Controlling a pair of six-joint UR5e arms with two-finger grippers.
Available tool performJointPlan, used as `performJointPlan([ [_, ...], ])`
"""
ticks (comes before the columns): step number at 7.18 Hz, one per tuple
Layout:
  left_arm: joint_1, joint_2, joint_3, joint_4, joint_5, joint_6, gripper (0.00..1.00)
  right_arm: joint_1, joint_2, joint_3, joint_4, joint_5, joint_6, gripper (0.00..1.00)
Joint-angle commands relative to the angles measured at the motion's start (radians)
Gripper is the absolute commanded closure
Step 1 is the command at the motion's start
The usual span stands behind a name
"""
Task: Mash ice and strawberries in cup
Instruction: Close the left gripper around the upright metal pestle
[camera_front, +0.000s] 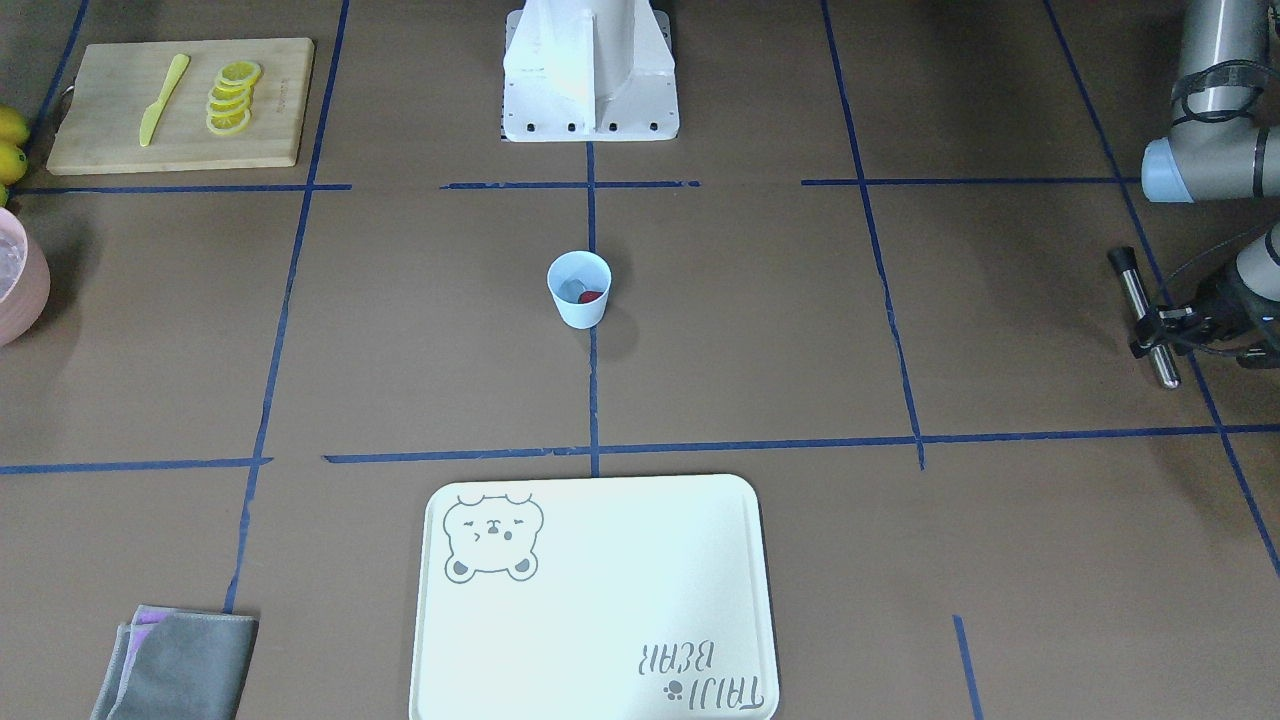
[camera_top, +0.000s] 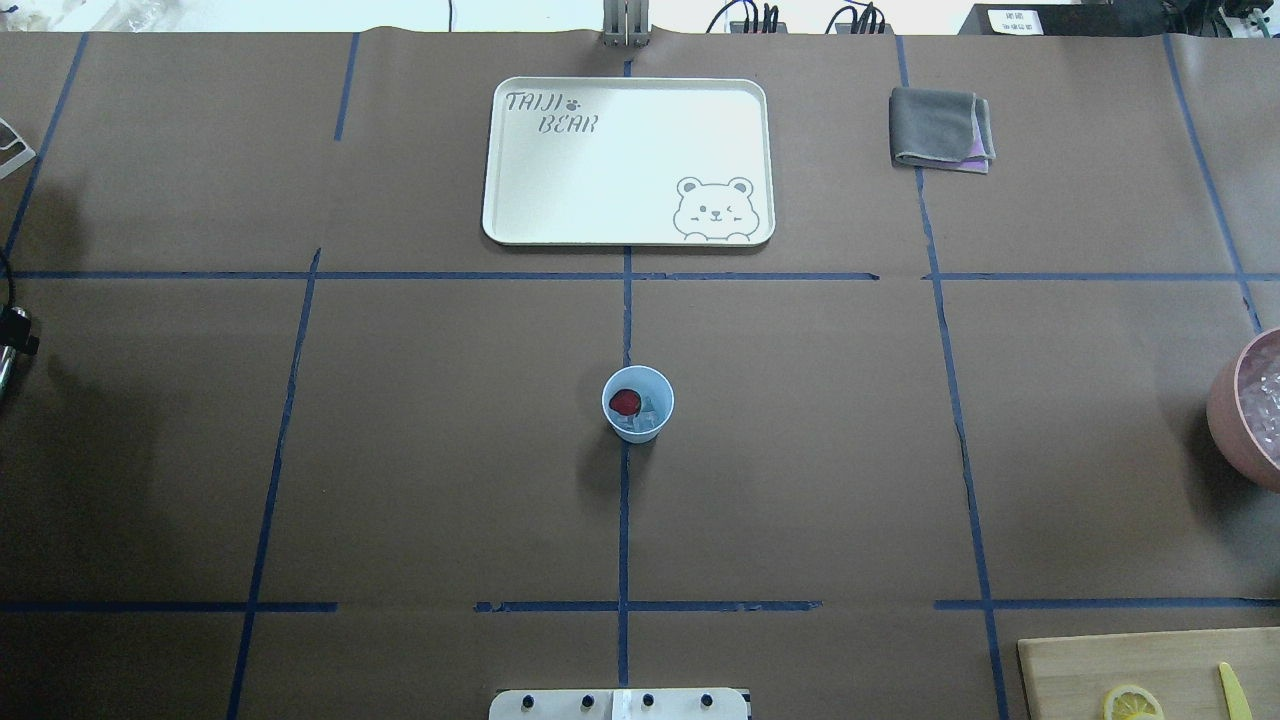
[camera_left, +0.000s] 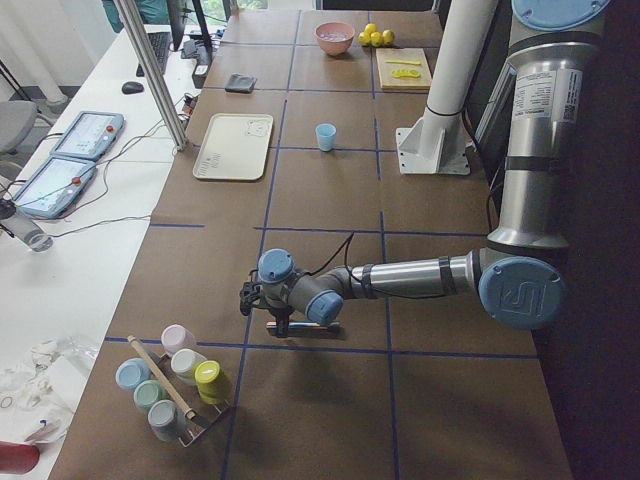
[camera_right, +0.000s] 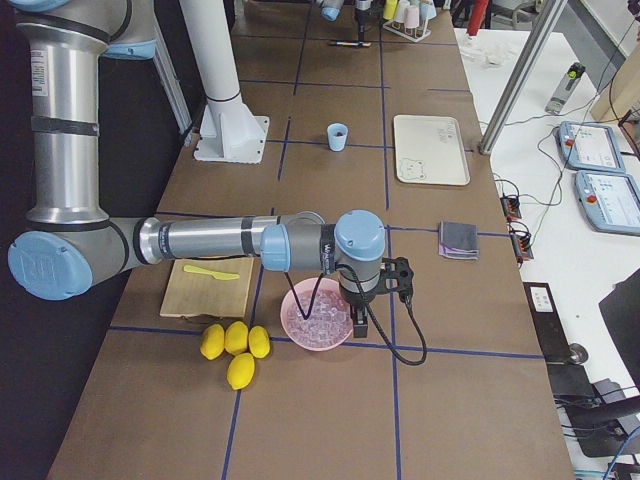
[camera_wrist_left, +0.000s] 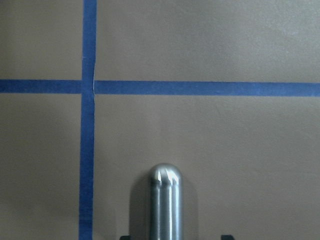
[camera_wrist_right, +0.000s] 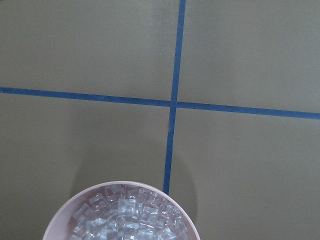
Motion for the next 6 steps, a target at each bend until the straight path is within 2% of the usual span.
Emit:
performJointPlan([
  [1,0.0,0.001,0.001,0.002,0.0,0.0,0.37,0.0,0.0,0.001,0.0,0.0,0.0,0.01],
  [6,0.0,0.001,0.019,0.002,0.0,0.003,0.43,0.0,0.0,0.003,0.0,0.0,0.002,0.01],
])
